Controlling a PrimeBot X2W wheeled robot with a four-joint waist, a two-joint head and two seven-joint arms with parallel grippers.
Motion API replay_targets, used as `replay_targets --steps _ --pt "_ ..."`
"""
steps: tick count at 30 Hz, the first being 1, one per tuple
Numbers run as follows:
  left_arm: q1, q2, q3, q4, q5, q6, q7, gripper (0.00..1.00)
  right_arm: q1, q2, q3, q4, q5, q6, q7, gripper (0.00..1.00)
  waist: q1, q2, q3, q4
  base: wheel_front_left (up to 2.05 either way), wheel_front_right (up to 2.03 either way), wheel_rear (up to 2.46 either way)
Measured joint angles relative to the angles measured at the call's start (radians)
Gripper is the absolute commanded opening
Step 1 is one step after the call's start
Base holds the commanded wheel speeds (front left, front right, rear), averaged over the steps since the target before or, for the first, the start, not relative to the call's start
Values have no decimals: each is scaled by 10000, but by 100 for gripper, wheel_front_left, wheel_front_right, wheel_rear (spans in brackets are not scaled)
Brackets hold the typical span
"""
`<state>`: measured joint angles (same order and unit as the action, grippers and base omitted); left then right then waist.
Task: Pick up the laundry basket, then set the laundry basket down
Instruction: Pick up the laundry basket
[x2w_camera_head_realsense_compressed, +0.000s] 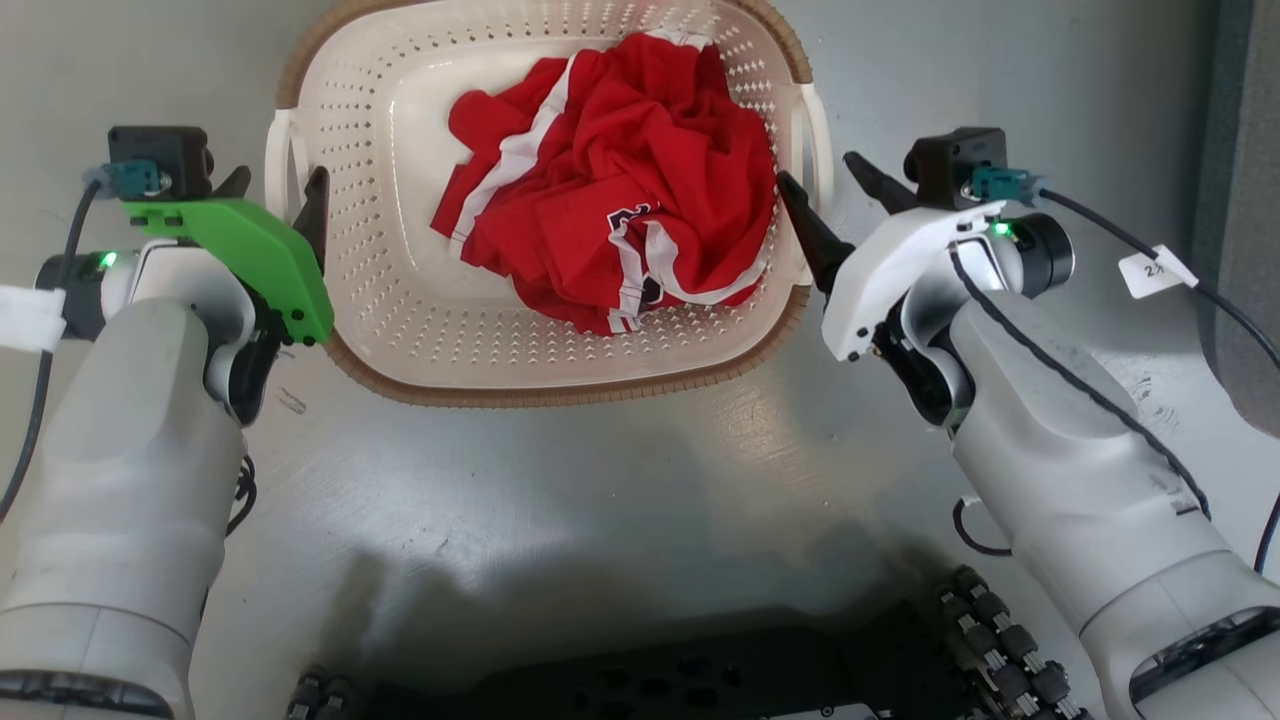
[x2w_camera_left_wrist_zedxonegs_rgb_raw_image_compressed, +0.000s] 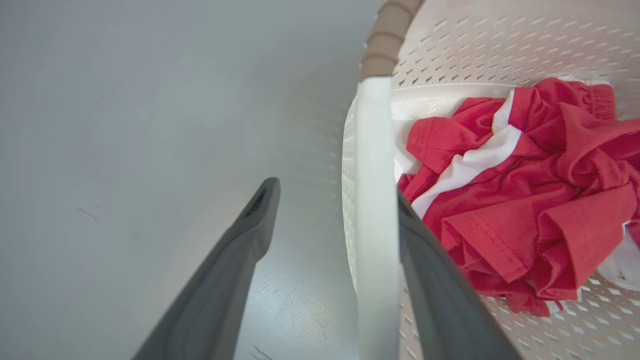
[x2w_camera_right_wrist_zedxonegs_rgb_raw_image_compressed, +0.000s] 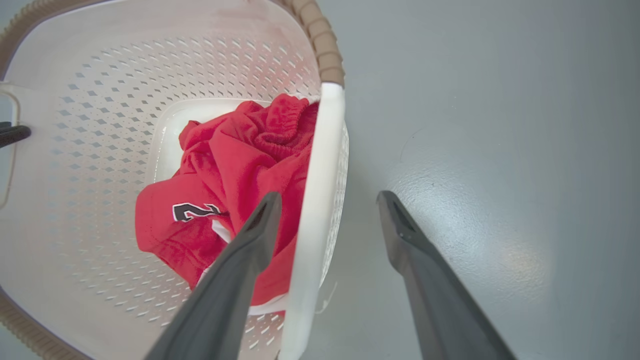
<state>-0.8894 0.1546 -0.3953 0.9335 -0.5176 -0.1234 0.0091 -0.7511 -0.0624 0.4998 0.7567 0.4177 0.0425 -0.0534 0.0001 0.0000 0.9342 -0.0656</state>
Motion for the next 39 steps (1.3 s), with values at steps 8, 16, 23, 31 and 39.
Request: replay_targets --steps 8,16,23,31,39 --pt "-326 -107 -224 525 -75 -10 77 3 -343 -8 370 211 284 -2 -48 0 0 0 165 61 0 0 0" --pt "-515 -364 -564 570 -357 -86 92 0 -618 -12 581 456 719 -2 -113 0 -1 0 240 109 0 0 0" --pt "-547 -362 -688 606 -734 -86 79 0 -702 -25 665 644 934 8 -217 0 -1 0 241 124 0 0 0" --pt "-571 -477 -957 849 -1162 -82 228 0 -830 -8 880 1214 1216 100 -205 0 -1 0 10 150 0 0 0" --pt "-503 -608 -1271 1030 -1848 -81 696 0 -826 -8 1047 1829 1473 209 15 0 -1 0 -522 189 0 0 0"
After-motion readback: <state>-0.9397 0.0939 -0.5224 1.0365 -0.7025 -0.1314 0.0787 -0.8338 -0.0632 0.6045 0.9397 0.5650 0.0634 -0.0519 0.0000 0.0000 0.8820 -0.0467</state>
